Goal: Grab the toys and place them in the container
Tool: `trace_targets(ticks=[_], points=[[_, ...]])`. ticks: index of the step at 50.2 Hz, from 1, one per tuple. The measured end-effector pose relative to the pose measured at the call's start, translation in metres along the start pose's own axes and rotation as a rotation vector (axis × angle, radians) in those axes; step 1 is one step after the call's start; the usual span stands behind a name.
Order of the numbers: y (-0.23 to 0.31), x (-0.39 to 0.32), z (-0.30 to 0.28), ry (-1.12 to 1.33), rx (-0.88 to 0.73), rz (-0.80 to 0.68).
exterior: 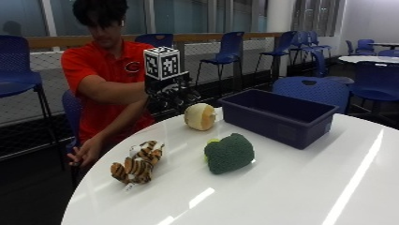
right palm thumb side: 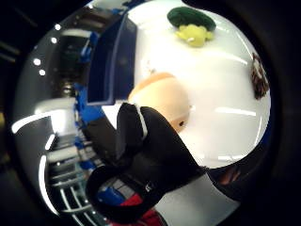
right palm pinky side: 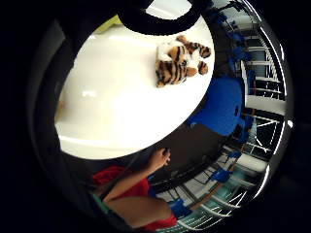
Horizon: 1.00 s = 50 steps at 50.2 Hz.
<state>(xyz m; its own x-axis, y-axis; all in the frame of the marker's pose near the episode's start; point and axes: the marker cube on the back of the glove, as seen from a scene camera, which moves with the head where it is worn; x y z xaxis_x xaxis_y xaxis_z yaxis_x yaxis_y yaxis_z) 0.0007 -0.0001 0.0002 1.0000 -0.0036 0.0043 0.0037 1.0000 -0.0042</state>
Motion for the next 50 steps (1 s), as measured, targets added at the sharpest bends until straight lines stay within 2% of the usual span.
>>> trace_targets(ticks=[34,50], points=[[0.005,0.002,0.000,-0.048,0.024,-0.051],[-0.002,-0.051,0.027,-0.084,0.017,-0.152]])
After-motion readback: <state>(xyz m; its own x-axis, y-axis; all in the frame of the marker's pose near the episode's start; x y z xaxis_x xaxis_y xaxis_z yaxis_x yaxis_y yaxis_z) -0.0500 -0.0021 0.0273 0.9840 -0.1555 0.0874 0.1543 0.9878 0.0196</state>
